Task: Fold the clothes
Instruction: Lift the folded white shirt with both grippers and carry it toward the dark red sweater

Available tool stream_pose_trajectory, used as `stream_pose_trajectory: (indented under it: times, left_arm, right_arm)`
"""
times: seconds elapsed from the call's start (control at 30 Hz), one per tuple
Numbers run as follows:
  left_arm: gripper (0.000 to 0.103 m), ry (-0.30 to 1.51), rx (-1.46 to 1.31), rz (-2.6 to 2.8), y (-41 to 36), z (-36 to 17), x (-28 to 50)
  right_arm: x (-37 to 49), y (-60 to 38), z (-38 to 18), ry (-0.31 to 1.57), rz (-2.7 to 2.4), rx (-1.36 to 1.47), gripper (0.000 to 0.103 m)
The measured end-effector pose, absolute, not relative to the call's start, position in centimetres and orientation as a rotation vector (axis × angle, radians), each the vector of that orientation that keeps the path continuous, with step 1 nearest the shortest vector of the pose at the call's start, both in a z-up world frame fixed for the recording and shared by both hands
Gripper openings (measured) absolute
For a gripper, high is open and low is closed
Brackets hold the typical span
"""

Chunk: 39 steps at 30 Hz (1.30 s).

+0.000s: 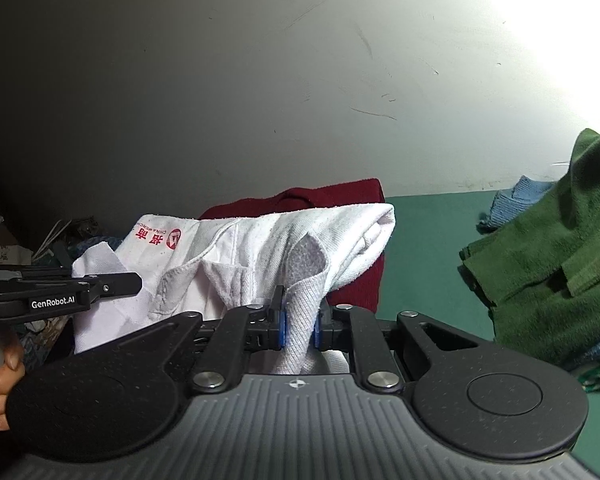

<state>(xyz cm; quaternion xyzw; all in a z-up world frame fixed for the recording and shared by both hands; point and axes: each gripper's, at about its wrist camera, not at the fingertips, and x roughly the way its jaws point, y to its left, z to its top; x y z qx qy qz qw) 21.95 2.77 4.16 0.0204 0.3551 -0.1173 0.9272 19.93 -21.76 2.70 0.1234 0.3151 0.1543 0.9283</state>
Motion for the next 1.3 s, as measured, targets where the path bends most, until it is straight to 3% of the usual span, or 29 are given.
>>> stream_pose_trajectory:
  times: [0.4, 1.3]
  left_arm:
    - [0.007, 0.682, 0.053, -0.169, 3.5, 4.1, 27.8]
    - [0.007, 0.674, 0.041, -0.088, 4.2, 2.1, 34.5]
  right_arm:
    - [26.2, -19.3, 3.6, 0.6, 0.316, 0.221, 0.013]
    - [30.5, -17.3, 1.0, 0.595, 0.251, 0.178, 0.013]
